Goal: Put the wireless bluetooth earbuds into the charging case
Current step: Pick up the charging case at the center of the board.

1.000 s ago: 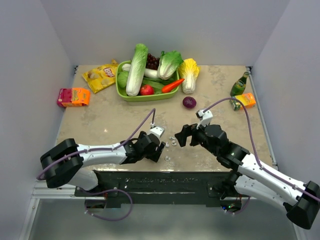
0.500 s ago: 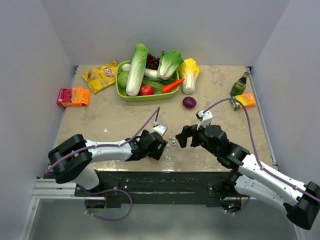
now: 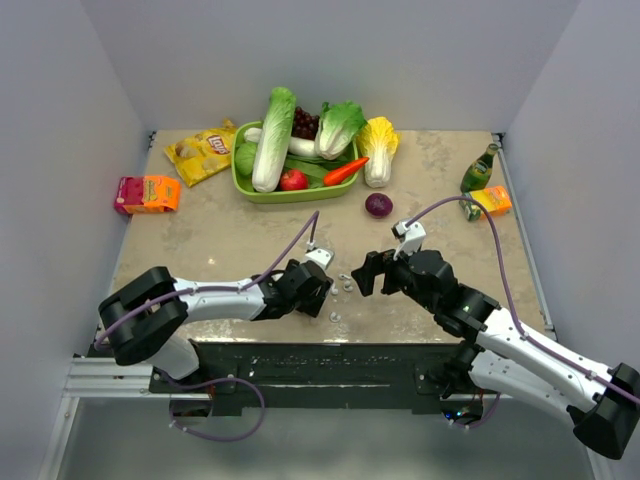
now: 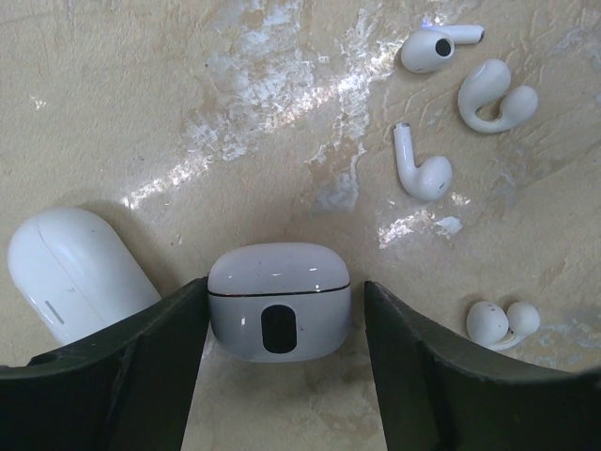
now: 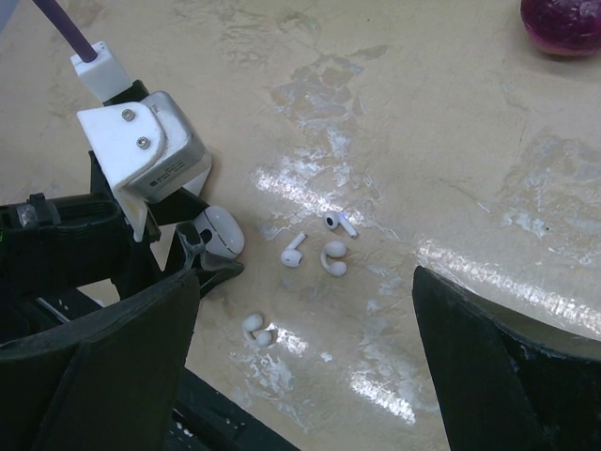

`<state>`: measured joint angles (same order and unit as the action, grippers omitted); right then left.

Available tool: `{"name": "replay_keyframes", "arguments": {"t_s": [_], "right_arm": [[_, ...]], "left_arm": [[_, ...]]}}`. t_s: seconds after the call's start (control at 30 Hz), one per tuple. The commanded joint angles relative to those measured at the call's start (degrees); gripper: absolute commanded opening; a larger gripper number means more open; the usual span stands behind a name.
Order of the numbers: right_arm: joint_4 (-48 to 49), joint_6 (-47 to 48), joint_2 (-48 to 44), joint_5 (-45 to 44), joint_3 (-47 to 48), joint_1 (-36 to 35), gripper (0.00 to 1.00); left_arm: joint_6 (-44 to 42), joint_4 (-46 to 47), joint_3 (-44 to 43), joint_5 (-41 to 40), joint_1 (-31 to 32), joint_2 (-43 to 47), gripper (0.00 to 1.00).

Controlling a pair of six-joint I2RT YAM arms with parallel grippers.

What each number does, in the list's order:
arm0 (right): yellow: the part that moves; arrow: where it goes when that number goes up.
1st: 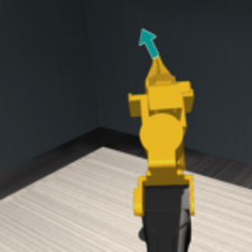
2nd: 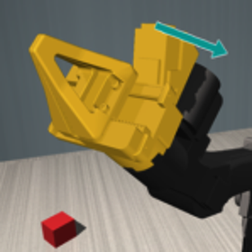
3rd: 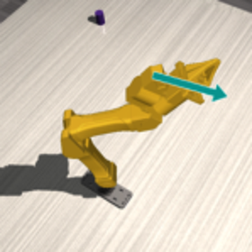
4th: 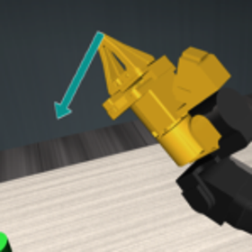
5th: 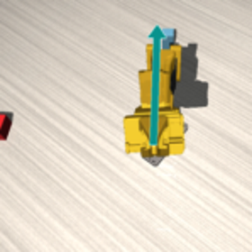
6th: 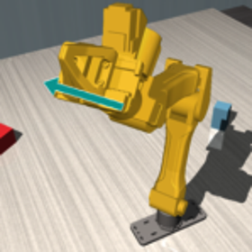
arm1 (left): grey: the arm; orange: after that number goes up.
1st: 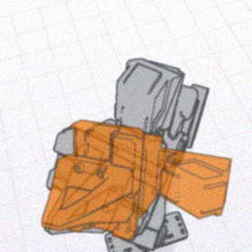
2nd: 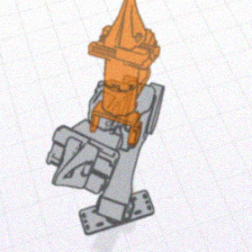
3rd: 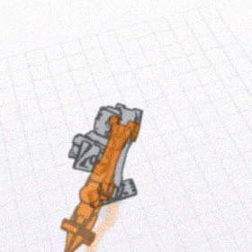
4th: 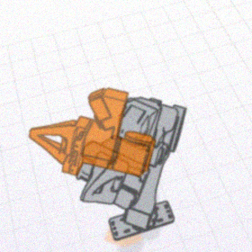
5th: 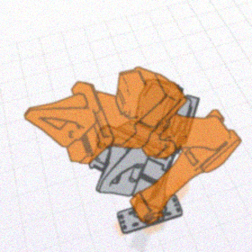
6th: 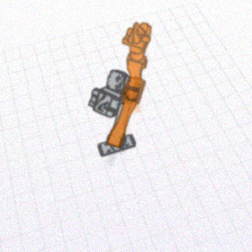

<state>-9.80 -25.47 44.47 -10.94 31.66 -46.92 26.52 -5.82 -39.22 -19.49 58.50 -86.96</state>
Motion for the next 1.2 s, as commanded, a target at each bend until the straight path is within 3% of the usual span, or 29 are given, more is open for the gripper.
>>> {"name": "replay_keyframes", "arguments": {"t_s": [0.0,1.17], "right_arm": [[0.0,-0.1,-1.4,0.1,1.4,0.0,0.98],[-0.3,-0.1,-2.1,-0.7,0.3,0.0,0.98]], "left_arm": [[0.2,-0.2,0.0,0.3,-0.7,-1.2,0.73],[-0.1,-8.9,-1.5,-0.8,1.2,-1.0,0.78]]}}
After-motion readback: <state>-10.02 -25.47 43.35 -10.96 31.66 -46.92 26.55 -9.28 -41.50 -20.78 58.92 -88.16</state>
